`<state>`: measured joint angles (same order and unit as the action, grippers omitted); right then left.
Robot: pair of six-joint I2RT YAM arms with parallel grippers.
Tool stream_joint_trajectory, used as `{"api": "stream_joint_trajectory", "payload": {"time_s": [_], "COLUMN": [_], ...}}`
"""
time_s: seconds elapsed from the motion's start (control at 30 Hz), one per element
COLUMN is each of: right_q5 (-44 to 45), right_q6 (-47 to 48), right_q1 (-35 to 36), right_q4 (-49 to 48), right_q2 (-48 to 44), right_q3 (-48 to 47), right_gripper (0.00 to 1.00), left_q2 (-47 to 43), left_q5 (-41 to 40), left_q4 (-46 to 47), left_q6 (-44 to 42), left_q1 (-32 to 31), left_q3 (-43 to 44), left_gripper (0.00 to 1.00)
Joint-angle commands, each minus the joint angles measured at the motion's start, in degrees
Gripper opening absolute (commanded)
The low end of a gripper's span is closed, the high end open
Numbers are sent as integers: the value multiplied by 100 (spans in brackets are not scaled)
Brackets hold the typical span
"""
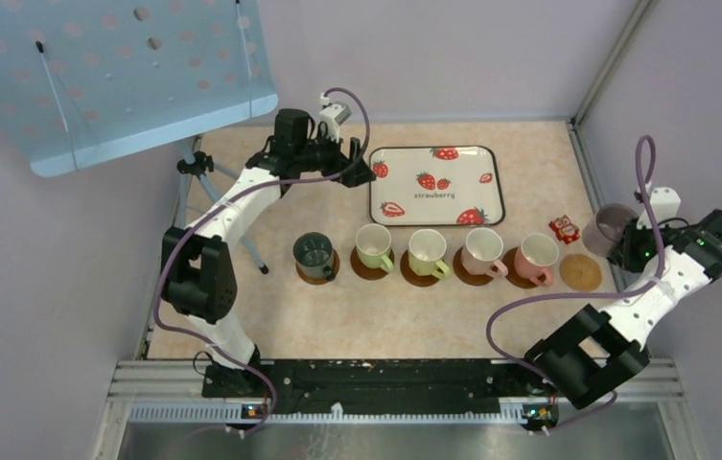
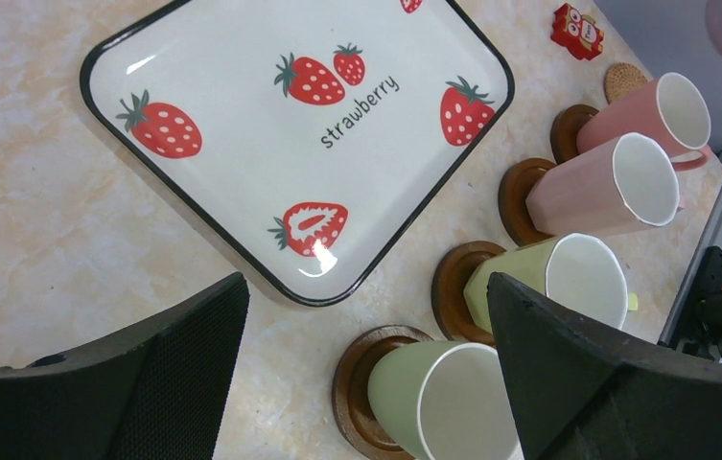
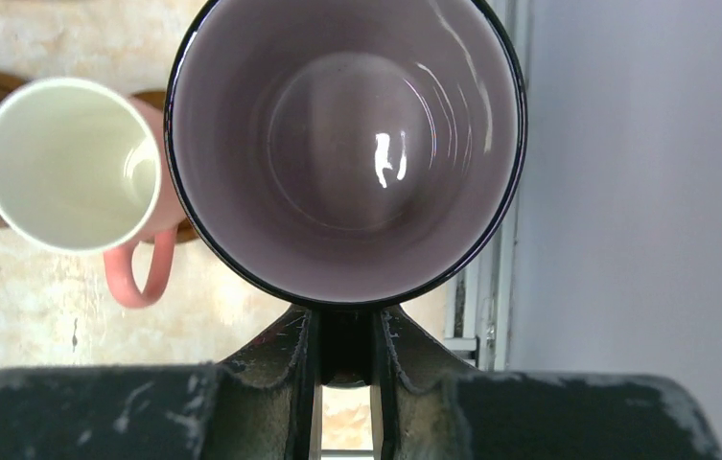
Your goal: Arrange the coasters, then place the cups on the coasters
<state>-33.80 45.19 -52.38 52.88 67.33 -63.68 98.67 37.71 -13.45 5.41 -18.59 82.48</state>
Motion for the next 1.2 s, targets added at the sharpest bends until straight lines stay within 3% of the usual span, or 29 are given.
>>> {"api": "stream_joint_trajectory", "payload": {"time_s": [0.0, 0.3, 0.7, 1.17], "right_q5": [-693, -1152, -1349, -1537], "right_q6": [877, 2053, 2652, 3272], "right_q1": [-326, -1219, -1241, -1242], "right_q4": [-88, -80, -1058, -1045], "right_q2": [-441, -25, 154, 931], "right_q3": [427, 910, 1774, 1496], "right_gripper": [0, 0, 0, 0], "left_q2": [42, 38, 178, 153], "left_q5": [106, -68, -240, -410], "left_q4": [118, -44, -192, -348], "left_q6": [-135, -235, -241, -497], "left_q1": [-32, -70, -186, -337], "left_q3": [421, 600, 869, 928], "left_gripper": [99, 99, 99, 99]}}
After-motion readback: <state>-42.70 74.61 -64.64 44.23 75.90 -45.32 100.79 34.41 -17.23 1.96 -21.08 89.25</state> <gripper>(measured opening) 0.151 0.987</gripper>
